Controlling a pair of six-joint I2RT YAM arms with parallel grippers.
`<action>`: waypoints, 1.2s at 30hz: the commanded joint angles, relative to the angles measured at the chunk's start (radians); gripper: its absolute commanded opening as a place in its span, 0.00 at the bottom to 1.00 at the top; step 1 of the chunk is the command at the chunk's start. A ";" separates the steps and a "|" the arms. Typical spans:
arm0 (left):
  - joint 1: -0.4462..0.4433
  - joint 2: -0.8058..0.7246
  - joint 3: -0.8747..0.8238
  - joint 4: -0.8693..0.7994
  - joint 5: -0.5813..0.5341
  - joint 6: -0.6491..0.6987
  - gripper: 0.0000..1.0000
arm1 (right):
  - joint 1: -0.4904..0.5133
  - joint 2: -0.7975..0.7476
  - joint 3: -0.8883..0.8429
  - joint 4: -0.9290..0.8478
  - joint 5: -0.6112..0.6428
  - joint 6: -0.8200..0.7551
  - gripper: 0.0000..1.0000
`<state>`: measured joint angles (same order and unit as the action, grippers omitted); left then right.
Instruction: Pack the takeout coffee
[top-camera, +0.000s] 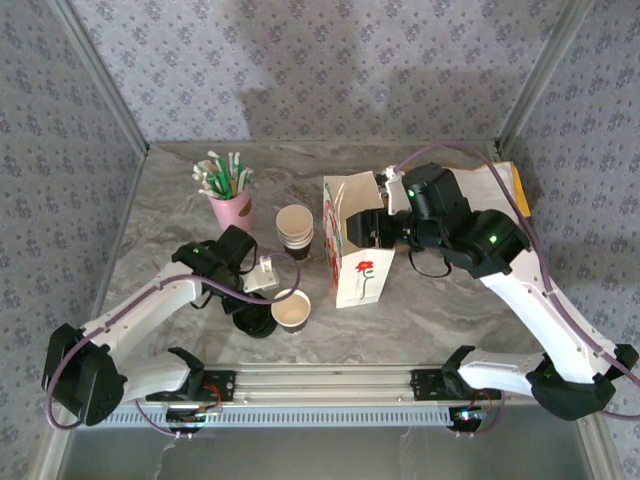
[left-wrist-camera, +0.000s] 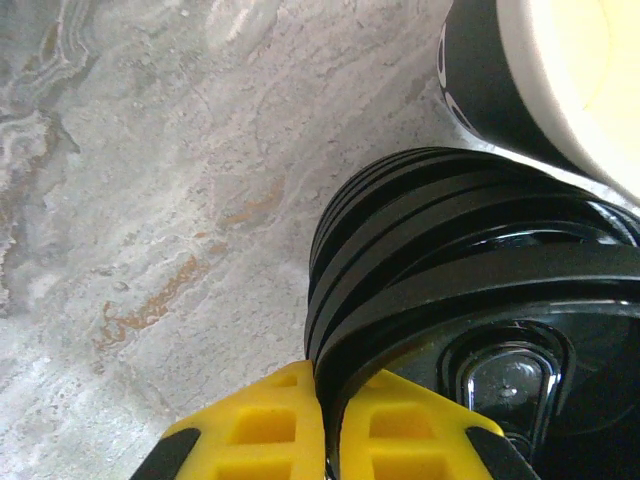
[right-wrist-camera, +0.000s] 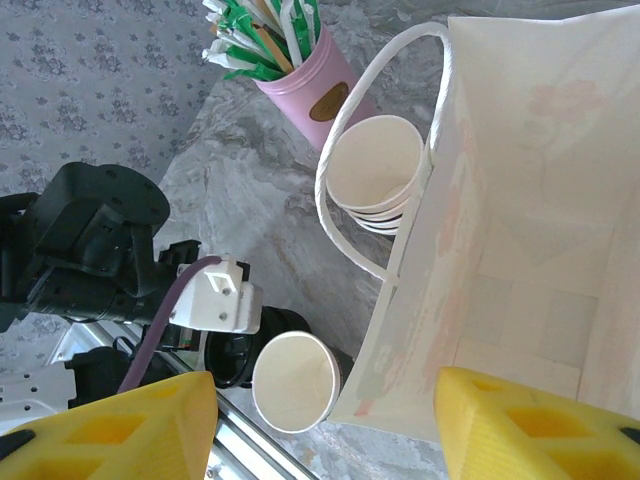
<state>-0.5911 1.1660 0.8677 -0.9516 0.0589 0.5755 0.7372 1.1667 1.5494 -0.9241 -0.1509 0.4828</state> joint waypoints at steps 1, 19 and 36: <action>0.003 -0.024 0.036 -0.048 0.022 0.011 0.06 | -0.004 -0.007 -0.002 0.010 -0.010 0.008 0.61; 0.005 -0.051 0.029 -0.084 0.080 0.018 0.10 | -0.008 -0.001 0.037 -0.002 -0.007 0.008 0.61; 0.060 -0.048 0.028 -0.059 0.180 0.035 0.16 | -0.003 0.019 0.057 -0.012 -0.060 0.004 0.64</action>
<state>-0.5404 1.1320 0.8875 -0.9981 0.1856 0.5869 0.7341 1.1751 1.5700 -0.9245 -0.1741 0.4828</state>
